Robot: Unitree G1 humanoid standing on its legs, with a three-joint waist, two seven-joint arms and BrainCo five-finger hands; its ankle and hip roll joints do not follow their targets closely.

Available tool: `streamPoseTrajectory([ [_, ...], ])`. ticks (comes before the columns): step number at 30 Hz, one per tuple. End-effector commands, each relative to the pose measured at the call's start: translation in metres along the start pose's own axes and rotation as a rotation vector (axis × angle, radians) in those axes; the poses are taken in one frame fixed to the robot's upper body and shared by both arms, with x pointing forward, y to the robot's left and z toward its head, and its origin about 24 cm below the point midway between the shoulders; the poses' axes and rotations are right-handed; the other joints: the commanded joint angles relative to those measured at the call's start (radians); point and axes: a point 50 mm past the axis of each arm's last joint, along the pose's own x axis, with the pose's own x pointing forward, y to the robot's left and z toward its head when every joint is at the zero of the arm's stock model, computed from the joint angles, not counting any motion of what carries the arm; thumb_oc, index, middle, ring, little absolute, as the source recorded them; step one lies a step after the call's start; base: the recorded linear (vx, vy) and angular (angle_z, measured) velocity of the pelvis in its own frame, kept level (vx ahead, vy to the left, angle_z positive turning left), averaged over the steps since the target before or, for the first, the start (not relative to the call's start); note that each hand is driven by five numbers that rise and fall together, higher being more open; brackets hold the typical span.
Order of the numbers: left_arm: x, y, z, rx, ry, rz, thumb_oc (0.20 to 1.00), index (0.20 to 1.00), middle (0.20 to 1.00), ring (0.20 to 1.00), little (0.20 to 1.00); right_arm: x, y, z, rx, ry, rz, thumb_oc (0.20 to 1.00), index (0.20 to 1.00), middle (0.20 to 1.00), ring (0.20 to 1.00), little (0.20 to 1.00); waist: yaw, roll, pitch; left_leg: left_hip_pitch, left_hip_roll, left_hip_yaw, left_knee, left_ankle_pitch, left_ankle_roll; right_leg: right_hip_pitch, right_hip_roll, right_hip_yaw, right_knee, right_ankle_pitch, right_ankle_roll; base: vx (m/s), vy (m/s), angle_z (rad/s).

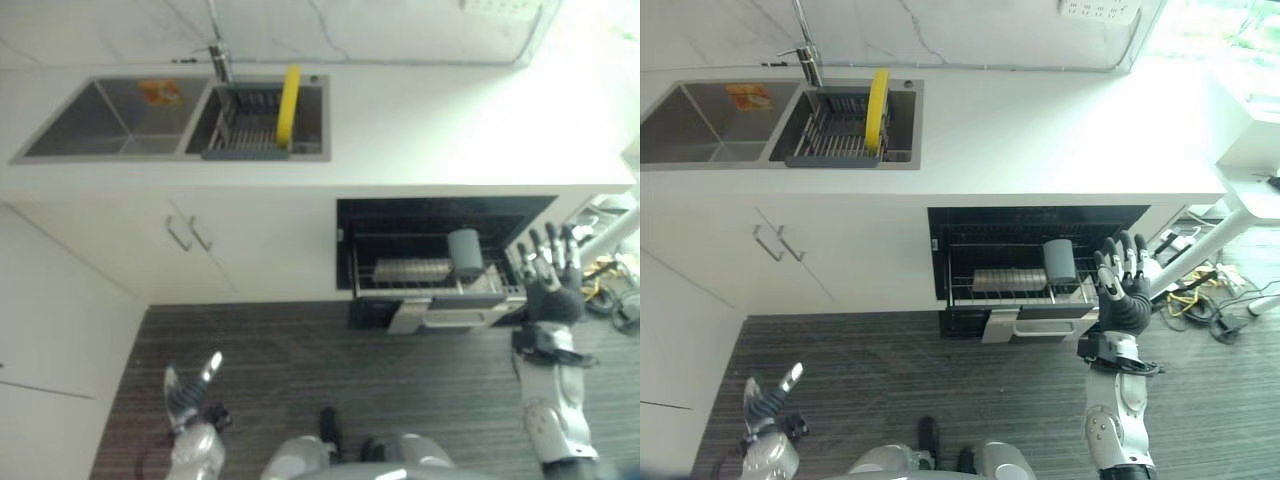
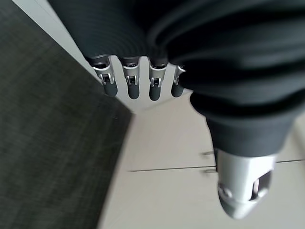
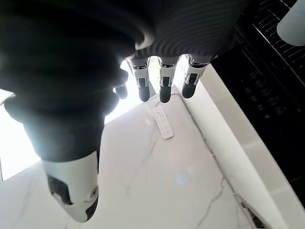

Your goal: Place the dishes in the dishwasher.

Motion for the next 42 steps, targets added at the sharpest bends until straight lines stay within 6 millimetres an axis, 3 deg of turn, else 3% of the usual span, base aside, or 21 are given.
streamPoseTrajectory([
  [1, 0.004, -0.021, 0.037, 0.018, -0.178, -0.18, 1.0, 1.0, 1.0, 1.0, 1.0, 0.017, 0.014, 0.037, -0.087, -0.225, 0.087, 1.0, 1.0, 1.0, 1.0, 1.0, -0.026, -0.02, 0.016, 0.001, 0.058, -0.088, 0.25, -0.147, -0.041, 0.068, -0.011, 0.025, -0.09, 0.086, 0.066, 0.06, 0.064, 0.36],
  [3, 0.001, -0.023, 0.032, 0.005, -0.181, -0.193, 1.0, 1.0, 1.0, 1.0, 1.0, 0.019, 0.016, 0.036, -0.116, -0.215, 0.113, 1.0, 1.0, 1.0, 1.0, 1.0, -0.021, -0.02, 0.034, -0.064, 0.075, -0.113, 0.34, -0.094, -0.07, 0.079, -0.011, 0.025, -0.088, 0.087, 0.056, 0.1, 0.163, 0.08],
  [6, 0.003, -0.026, 0.026, -0.021, -0.134, -0.235, 1.0, 1.0, 1.0, 1.0, 1.0, 0.02, 0.026, 0.028, -0.138, -0.184, 0.177, 1.0, 1.0, 1.0, 1.0, 1.0, -0.016, 0.004, 0.037, -0.104, 0.166, -0.16, 0.192, 0.058, -0.123, 0.123, 0.007, 0.075, -0.107, 0.064, 0.06, 0.26, 0.346, -0.28],
  [9, 0.003, -0.027, 0.009, 0.045, -0.056, -0.246, 1.0, 1.0, 1.0, 1.0, 1.0, 0.025, 0.03, 0.031, -0.145, -0.184, 0.218, 1.0, 1.0, 1.0, 1.0, 1.0, -0.012, 0.016, 0.036, -0.119, 0.245, -0.223, 0.092, 0.14, -0.156, 0.156, -0.006, 0.113, -0.121, 0.043, 0.066, 0.35, 0.45, -0.57],
  [11, 0.001, -0.026, -0.006, 0.104, 0.004, -0.275, 1.0, 1.0, 1.0, 1.0, 1.0, 0.025, 0.029, 0.036, -0.154, -0.192, 0.22, 1.0, 1.0, 1.0, 1.0, 1.0, -0.027, 0.026, 0.034, -0.113, 0.27, -0.184, 0.073, 0.129, -0.163, 0.165, -0.029, 0.099, -0.112, 0.029, 0.074, 0.38, 0.562, -0.49],
  [12, 0.0, -0.025, -0.013, 0.133, 0.034, -0.294, 1.0, 1.0, 1.0, 1.0, 1.0, 0.025, 0.028, 0.038, -0.16, -0.196, 0.211, 1.0, 1.0, 1.0, 1.0, 1.0, -0.029, 0.025, 0.027, -0.096, 0.263, -0.167, 0.057, 0.088, -0.158, 0.167, -0.048, 0.096, -0.11, 0.03, 0.086, 0.28, 0.466, -0.23],
  [15, -0.009, -0.025, -0.033, 0.243, 0.082, -0.341, 1.0, 1.0, 1.0, 1.0, 1.0, 0.024, 0.021, 0.039, -0.108, -0.199, 0.164, 1.0, 1.0, 1.0, 1.0, 1.0, -0.02, 0.017, 0.005, -0.05, 0.195, -0.171, 0.076, -0.011, -0.112, 0.159, -0.115, 0.084, -0.084, 0.038, 0.129, 0.25, 0.428, -0.4],
  [17, -0.01, -0.026, -0.036, 0.292, 0.091, -0.345, 1.0, 1.0, 1.0, 1.0, 1.0, 0.023, 0.023, 0.04, -0.118, -0.205, 0.173, 1.0, 1.0, 1.0, 1.0, 1.0, -0.014, 0.013, -0.002, -0.036, 0.165, -0.17, 0.084, -0.042, -0.081, 0.145, -0.138, 0.082, -0.051, 0.037, 0.14, 0.19, 0.313, -0.19],
  [19, -0.009, -0.022, -0.04, 0.326, 0.117, -0.342, 1.0, 1.0, 1.0, 1.0, 1.0, 0.022, 0.028, 0.039, -0.112, -0.212, 0.181, 1.0, 1.0, 1.0, 1.0, 1.0, -0.009, 0.005, -0.011, -0.024, 0.132, -0.156, 0.087, -0.071, -0.041, 0.103, -0.166, 0.077, 0.038, 0.094, 0.167, 0.15, 0.296, -0.05],
  [22, -0.008, -0.019, -0.042, 0.368, 0.13, -0.351, 1.0, 1.0, 1.0, 1.0, 1.0, 0.021, 0.033, 0.036, -0.098, -0.201, 0.181, 1.0, 1.0, 1.0, 1.0, 1.0, 0.002, 0.003, -0.017, -0.003, 0.109, -0.125, 0.068, -0.091, -0.008, 0.048, -0.173, 0.031, 0.136, 0.145, 0.184, 0.1, 0.176, -0.24],
  [24, -0.008, -0.017, -0.043, 0.364, 0.153, -0.326, 1.0, 1.0, 1.0, 1.0, 1.0, 0.022, 0.037, 0.035, -0.085, -0.193, 0.189, 1.0, 1.0, 1.0, 1.0, 1.0, 0.013, 0.003, -0.016, 0.014, 0.103, -0.104, 0.043, -0.095, 0.0, 0.005, -0.163, -0.01, 0.136, 0.157, 0.183, 0.06, 0.086, -0.38],
  [28, -0.013, -0.013, -0.055, 0.358, 0.212, -0.328, 1.0, 1.0, 1.0, 1.0, 1.0, 0.029, 0.044, 0.037, -0.076, -0.214, 0.219, 1.0, 1.0, 1.0, 1.0, 1.0, 0.014, -0.002, -0.004, 0.041, 0.092, -0.082, 0.023, -0.1, -0.014, -0.036, -0.1, -0.071, -0.01, 0.144, 0.157, 0.06, 0.004, -0.68],
  [34, -0.023, -0.004, -0.073, 0.372, 0.285, -0.313, 1.0, 1.0, 1.0, 1.0, 1.0, 0.036, 0.045, 0.045, -0.12, -0.226, 0.247, 1.0, 1.0, 1.0, 1.0, 1.0, 0.012, -0.019, -0.036, 0.052, 0.067, -0.095, 0.015, -0.099, -0.029, 0.028, -0.064, -0.045, -0.171, 0.142, 0.131, 0.08, -0.122, 0.01],
  [37, -0.026, -0.004, -0.076, 0.486, 0.255, -0.291, 1.0, 1.0, 1.0, 1.0, 1.0, 0.037, 0.045, 0.05, -0.135, -0.245, 0.263, 1.0, 1.0, 1.0, 1.0, 1.0, 0.002, -0.037, -0.029, 0.016, 0.044, -0.101, 0.155, -0.159, -0.032, 0.041, -0.056, -0.001, -0.206, 0.154, 0.113, 0.02, -0.099, 0.12],
  [38, -0.025, -0.003, -0.075, 0.559, 0.223, -0.287, 1.0, 1.0, 1.0, 1.0, 1.0, 0.037, 0.045, 0.052, -0.152, -0.256, 0.27, 1.0, 1.0, 1.0, 1.0, 1.0, 0.004, -0.044, -0.019, -0.022, 0.041, -0.122, 0.231, -0.146, -0.048, 0.05, -0.054, 0.014, -0.223, 0.168, 0.107, 0.03, 0.013, 0.36],
  [40, -0.024, 0.006, -0.077, 0.582, 0.255, -0.253, 1.0, 1.0, 1.0, 1.0, 1.0, 0.041, 0.053, 0.054, -0.166, -0.27, 0.299, 1.0, 1.0, 1.0, 1.0, 1.0, 0.021, -0.029, 0.004, -0.072, 0.084, -0.196, 0.172, -0.058, -0.085, 0.064, -0.043, 0.044, -0.245, 0.181, 0.108, 0.09, 0.181, 0.29],
  [42, -0.027, 0.009, -0.082, 0.592, 0.277, -0.25, 1.0, 1.0, 1.0, 1.0, 1.0, 0.042, 0.057, 0.052, -0.164, -0.265, 0.313, 1.0, 1.0, 1.0, 1.0, 1.0, 0.031, -0.022, 0.015, -0.094, 0.107, -0.233, 0.144, -0.01, -0.105, 0.085, -0.045, 0.055, -0.253, 0.174, 0.109, 0.11, 0.268, -0.54],
])
